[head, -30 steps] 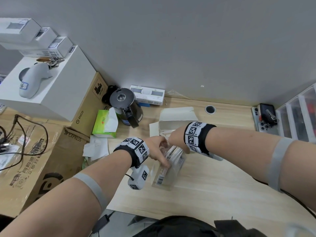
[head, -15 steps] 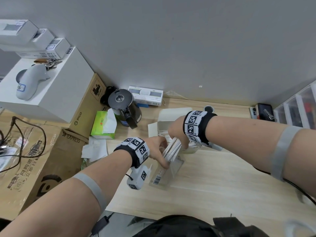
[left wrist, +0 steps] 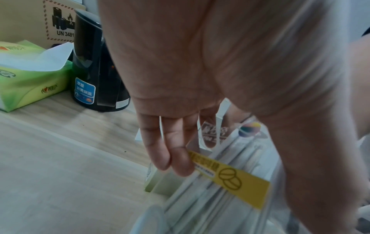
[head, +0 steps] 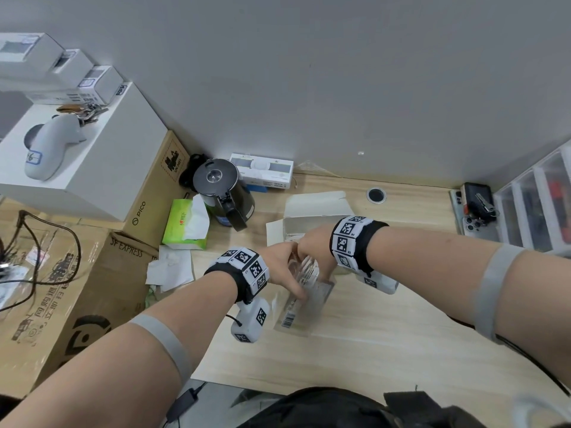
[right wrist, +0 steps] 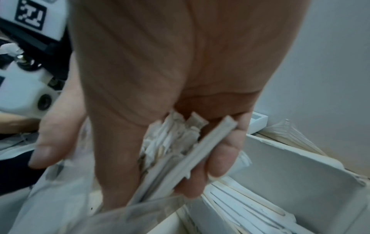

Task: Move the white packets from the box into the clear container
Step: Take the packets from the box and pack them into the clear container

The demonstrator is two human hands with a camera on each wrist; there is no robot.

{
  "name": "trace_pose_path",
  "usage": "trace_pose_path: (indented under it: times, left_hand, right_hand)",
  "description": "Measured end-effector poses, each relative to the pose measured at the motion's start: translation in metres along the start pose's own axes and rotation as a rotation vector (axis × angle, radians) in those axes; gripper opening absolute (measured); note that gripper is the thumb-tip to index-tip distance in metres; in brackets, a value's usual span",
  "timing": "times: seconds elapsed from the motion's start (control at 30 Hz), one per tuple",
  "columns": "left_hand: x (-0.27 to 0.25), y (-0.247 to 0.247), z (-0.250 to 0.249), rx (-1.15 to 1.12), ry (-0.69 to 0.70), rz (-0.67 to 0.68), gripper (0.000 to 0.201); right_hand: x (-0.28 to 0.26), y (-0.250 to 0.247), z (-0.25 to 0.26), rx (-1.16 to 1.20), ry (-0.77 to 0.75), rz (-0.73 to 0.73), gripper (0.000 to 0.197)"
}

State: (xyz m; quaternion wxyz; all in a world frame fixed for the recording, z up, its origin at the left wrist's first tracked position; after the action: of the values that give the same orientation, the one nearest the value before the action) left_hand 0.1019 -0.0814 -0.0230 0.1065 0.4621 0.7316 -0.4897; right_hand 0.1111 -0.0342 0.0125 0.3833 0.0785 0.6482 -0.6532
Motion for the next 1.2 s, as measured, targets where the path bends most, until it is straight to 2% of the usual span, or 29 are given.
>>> trace_pose_path:
  times: [0.1,0.17,0.27,0.4,0.47,0.6,0.77,0.9,1.1,1.17,1.2]
  left_hand:
    - [-0.001,-0.002,0.003,-0.01,-0.01,-0.003,0.114]
    - [-0.002,-0.003,0.002,-0.02,-0.012,0.001,0.112]
    - [-0.004,-0.004,0.001,-0.021,-0.014,0.0,0.112]
    - [-0.005,-0.006,0.001,-0.052,-0.013,0.002,0.119]
    - [-0.006,-0.007,0.004,-0.053,-0.013,-0.011,0.122]
    - [-0.006,-0.011,0.008,-0.053,0.015,-0.03,0.116]
    - [-0.008,-0.01,0.013,-0.071,0.059,-0.034,0.09]
    - [-0.007,-0.006,0.022,-0.09,0.068,-0.026,0.086]
    - [-0.002,0.002,0.031,-0.096,0.063,0.024,0.083]
    - [0.0,0.001,0.031,-0.102,0.068,0.026,0.086]
    - [0.001,0.0,0.031,-0.106,0.072,0.027,0.088]
  right_hand:
    - [0.0,-0.006,-0.01,0.072,0.006,-0.06,0.049]
    - [-0.003,-0.009,-0.018,0.135,0.025,-0.085,0.044]
    - [-0.011,-0.022,-0.03,0.223,0.056,-0.155,0.047]
    - [-0.014,-0.043,-0.059,0.46,0.176,-0.312,0.027]
    - [-0.011,-0.046,-0.082,0.468,0.264,-0.365,0.023]
    - [0.003,-0.017,-0.107,0.301,0.388,-0.229,0.03]
    - [0.031,0.031,-0.092,0.144,0.315,-0.003,0.062]
    - [0.077,0.078,-0.1,0.041,0.289,0.005,0.065]
    - [0.073,0.074,-0.087,-0.049,0.34,-0.008,0.089]
    - [0.078,0.078,-0.09,-0.079,0.357,-0.01,0.086]
    - [0.079,0.08,-0.09,-0.073,0.357,-0.008,0.077]
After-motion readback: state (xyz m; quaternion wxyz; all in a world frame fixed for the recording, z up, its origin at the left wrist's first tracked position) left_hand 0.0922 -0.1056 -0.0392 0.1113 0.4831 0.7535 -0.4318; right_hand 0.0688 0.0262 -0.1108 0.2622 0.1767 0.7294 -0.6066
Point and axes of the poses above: each hand's wrist, its own x-axis towards the middle knuckle, its own y-axis out of the palm, z = x × y, the point moved 10 cm from there along x, towards the middle knuckle, and after that the axes turned 10 degrees about -z, right-handed, at the moved point
